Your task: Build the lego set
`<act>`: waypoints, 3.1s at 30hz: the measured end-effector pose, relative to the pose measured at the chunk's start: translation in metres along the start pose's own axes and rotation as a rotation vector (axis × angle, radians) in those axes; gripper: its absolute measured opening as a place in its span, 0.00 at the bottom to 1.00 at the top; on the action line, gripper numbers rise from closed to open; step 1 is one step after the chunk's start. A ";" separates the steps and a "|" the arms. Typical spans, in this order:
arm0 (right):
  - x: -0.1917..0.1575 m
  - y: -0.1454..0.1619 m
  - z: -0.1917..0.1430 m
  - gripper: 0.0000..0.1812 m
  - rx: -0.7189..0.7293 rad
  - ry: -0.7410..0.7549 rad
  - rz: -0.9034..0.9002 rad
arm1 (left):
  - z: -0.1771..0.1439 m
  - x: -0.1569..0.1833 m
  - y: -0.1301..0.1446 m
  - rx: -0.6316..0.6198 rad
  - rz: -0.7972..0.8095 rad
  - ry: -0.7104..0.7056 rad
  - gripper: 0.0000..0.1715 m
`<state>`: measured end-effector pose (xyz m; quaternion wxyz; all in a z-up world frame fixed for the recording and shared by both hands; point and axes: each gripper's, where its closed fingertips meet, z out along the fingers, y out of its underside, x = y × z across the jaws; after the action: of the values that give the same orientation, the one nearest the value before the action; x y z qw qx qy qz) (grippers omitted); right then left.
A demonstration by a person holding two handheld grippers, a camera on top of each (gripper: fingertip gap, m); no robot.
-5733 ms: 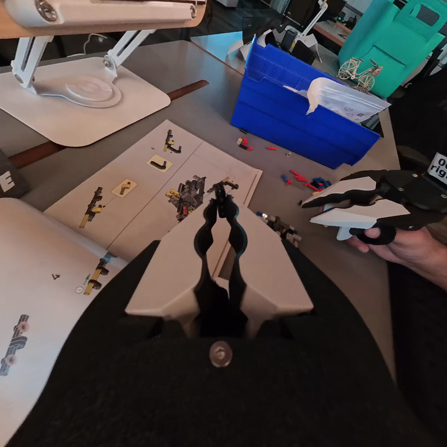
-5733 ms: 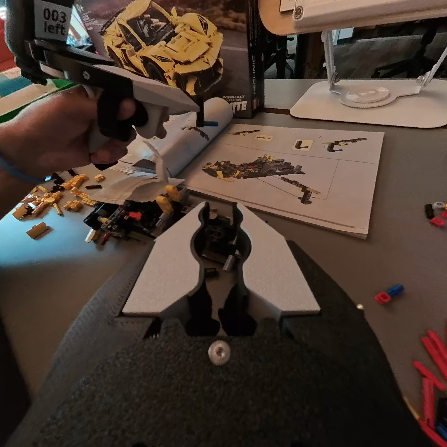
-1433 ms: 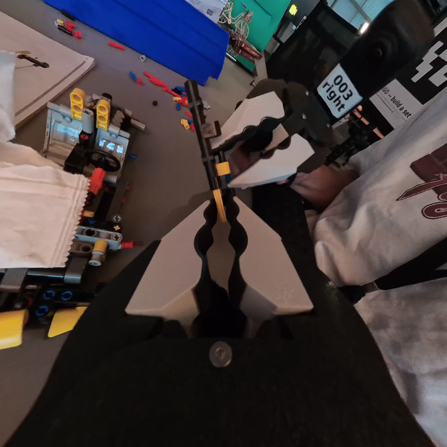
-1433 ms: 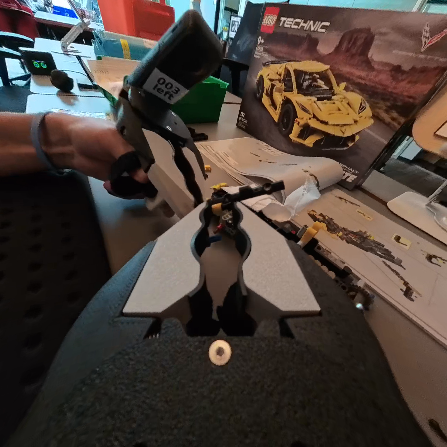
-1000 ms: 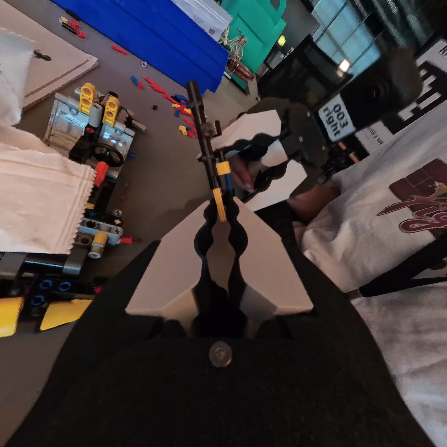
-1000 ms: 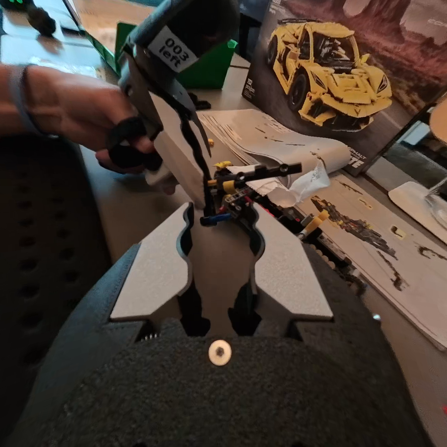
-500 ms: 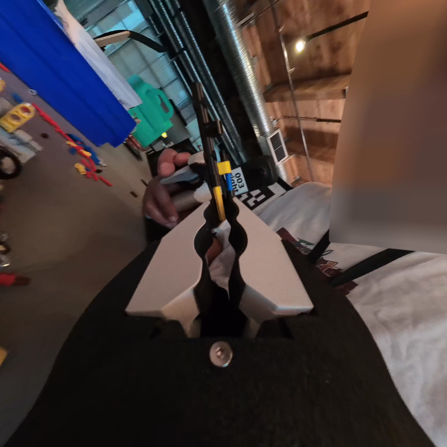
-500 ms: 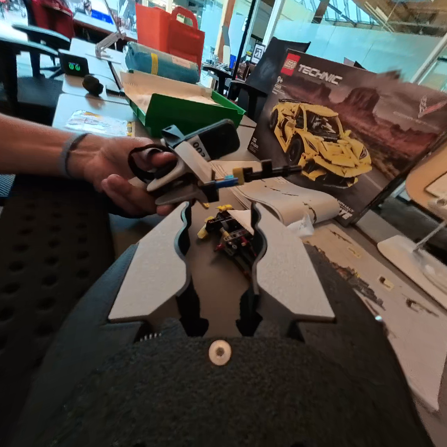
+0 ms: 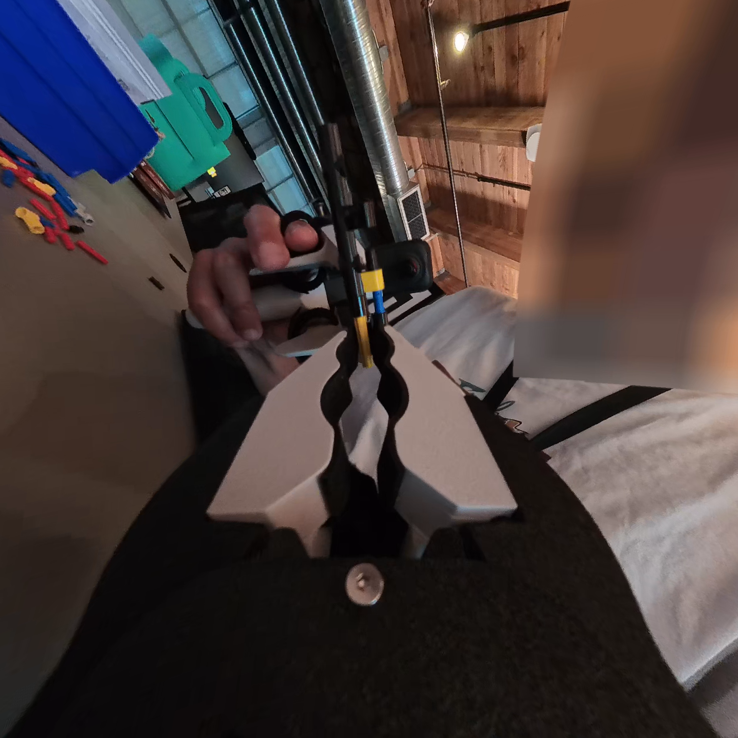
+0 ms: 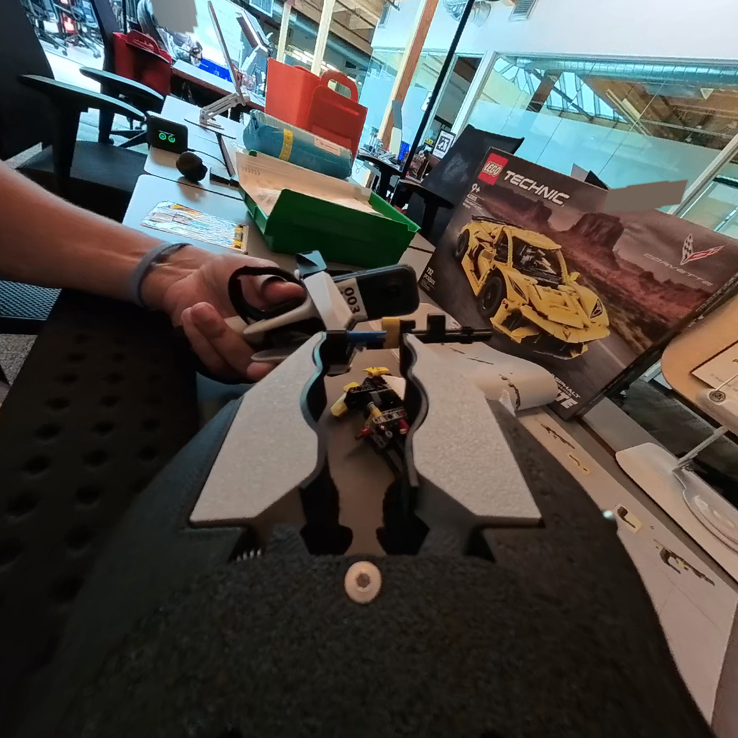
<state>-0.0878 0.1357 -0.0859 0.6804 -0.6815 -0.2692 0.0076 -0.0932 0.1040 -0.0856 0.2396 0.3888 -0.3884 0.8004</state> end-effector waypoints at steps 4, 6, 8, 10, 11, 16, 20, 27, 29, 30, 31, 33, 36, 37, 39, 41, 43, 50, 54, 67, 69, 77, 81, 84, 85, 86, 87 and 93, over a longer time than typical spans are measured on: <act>-0.004 0.002 -0.002 0.18 -0.007 -0.051 0.038 | 0.002 -0.001 0.004 -0.029 -0.016 -0.004 0.03; -0.004 0.004 -0.003 0.18 -0.006 -0.056 0.056 | 0.002 -0.003 0.004 -0.032 -0.007 -0.026 0.03; -0.002 0.007 -0.003 0.17 -0.016 -0.022 0.034 | 0.000 -0.007 0.001 -0.018 0.004 -0.058 0.03; -0.001 0.008 -0.002 0.16 -0.020 -0.011 0.031 | -0.001 -0.010 -0.001 -0.001 0.018 -0.090 0.05; 0.000 0.008 -0.002 0.16 -0.011 -0.010 0.044 | -0.002 -0.011 -0.002 0.004 0.025 -0.102 0.06; 0.001 0.009 -0.002 0.16 -0.010 -0.014 0.067 | -0.007 -0.012 -0.004 0.013 0.045 -0.125 0.06; 0.003 0.005 -0.007 0.16 0.024 -0.034 0.120 | -0.017 -0.011 -0.014 0.064 0.058 -0.146 0.06; -0.007 0.009 -0.005 0.16 0.007 -0.064 0.083 | -0.010 -0.012 -0.010 0.034 0.057 -0.139 0.03; -0.008 0.012 -0.005 0.16 -0.011 -0.057 0.060 | -0.012 -0.016 -0.009 0.030 0.073 -0.171 0.03; -0.007 0.016 -0.004 0.16 -0.026 -0.044 0.039 | -0.013 -0.019 -0.010 0.038 0.066 -0.187 0.03; -0.006 0.019 -0.003 0.16 -0.041 -0.029 0.019 | -0.014 -0.021 -0.010 0.047 0.058 -0.193 0.03; -0.006 0.020 -0.002 0.16 -0.045 -0.018 0.009 | -0.015 -0.021 -0.011 0.057 0.054 -0.190 0.03; -0.005 0.019 0.000 0.16 -0.047 0.003 0.002 | -0.016 -0.019 -0.012 0.064 0.062 -0.189 0.03; -0.004 0.019 0.001 0.16 -0.053 0.009 0.015 | -0.016 -0.019 -0.013 0.070 0.061 -0.185 0.03; -0.003 0.018 0.001 0.16 -0.058 0.018 0.026 | -0.015 -0.019 -0.013 0.075 0.066 -0.181 0.03; 0.000 0.017 -0.001 0.13 -0.067 0.048 0.011 | -0.014 -0.018 -0.014 0.081 0.074 -0.177 0.03; 0.001 0.015 -0.002 0.13 -0.067 0.063 0.002 | -0.012 -0.017 -0.015 0.088 0.080 -0.172 0.03; 0.001 0.015 -0.004 0.13 -0.059 0.061 0.006 | -0.010 -0.016 -0.014 0.075 0.090 -0.166 0.03; 0.001 0.015 -0.004 0.13 -0.063 0.069 -0.012 | -0.010 -0.017 -0.014 0.070 0.092 -0.171 0.03; 0.014 0.036 0.000 0.20 -0.120 0.040 0.188 | -0.038 -0.053 -0.029 -0.043 0.201 -0.544 0.03; 0.026 0.036 -0.003 0.19 -0.118 0.059 0.237 | -0.046 -0.059 -0.036 -0.100 0.214 -0.643 0.03; 0.032 0.054 0.007 0.18 -0.295 0.127 0.056 | -0.041 -0.052 -0.054 -0.268 0.166 -0.741 0.03; 0.036 0.063 0.005 0.14 -0.345 0.181 0.004 | -0.036 -0.056 -0.051 -0.312 0.158 -0.744 0.03; 0.038 0.069 0.005 0.14 -0.384 0.199 -0.008 | -0.036 -0.062 -0.051 -0.334 0.168 -0.774 0.03; 0.038 0.069 0.005 0.14 -0.389 0.205 -0.016 | -0.036 -0.064 -0.051 -0.341 0.178 -0.791 0.03; 0.038 0.069 0.007 0.14 -0.395 0.207 -0.020 | -0.036 -0.067 -0.051 -0.357 0.194 -0.813 0.03; 0.038 0.069 0.008 0.13 -0.401 0.210 -0.017 | -0.036 -0.069 -0.051 -0.372 0.214 -0.837 0.03; 0.042 0.081 0.010 0.05 -0.453 0.220 0.061 | -0.033 -0.072 -0.059 -0.386 0.293 -0.896 0.03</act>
<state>-0.0268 0.1660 -0.1474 0.5351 -0.8211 -0.1678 -0.1063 -0.0252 0.1590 -0.1313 0.0021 0.5840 -0.6442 0.4940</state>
